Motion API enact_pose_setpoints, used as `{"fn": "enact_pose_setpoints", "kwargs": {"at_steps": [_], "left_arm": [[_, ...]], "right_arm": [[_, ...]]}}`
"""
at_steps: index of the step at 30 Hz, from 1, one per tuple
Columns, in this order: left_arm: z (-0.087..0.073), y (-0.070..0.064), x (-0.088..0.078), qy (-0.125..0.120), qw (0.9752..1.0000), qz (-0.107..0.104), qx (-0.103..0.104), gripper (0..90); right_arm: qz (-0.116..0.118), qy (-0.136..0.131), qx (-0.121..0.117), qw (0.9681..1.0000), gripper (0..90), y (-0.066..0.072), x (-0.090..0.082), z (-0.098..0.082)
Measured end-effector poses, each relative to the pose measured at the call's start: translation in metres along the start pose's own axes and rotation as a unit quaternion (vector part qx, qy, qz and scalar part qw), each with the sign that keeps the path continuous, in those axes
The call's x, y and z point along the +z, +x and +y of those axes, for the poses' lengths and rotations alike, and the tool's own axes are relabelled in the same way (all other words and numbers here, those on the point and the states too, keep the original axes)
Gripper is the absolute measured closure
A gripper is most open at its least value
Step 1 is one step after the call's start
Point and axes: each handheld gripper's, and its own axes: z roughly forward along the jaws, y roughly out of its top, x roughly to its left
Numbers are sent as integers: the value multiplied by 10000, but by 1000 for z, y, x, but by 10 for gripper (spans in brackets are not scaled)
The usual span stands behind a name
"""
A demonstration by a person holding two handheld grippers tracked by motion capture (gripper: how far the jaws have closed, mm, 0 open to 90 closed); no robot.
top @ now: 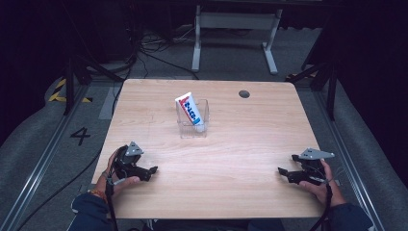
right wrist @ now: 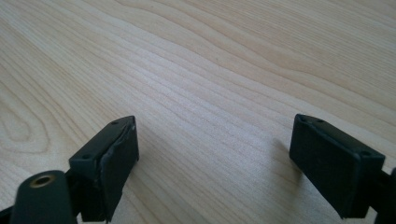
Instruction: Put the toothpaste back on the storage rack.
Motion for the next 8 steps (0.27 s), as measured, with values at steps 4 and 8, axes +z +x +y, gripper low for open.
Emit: {"fn": "enact_pose_setpoints", "kwargs": {"at_steps": [4,8], "left_arm": [[0,0,0,-13,10000,9,-3,2],[0,0,0,-11,10000,9,-2,2]], "right_arm": [[1,1,1,10000,160,0,0,0],[-3,0,-1,10000,160,0,0,0]]}}
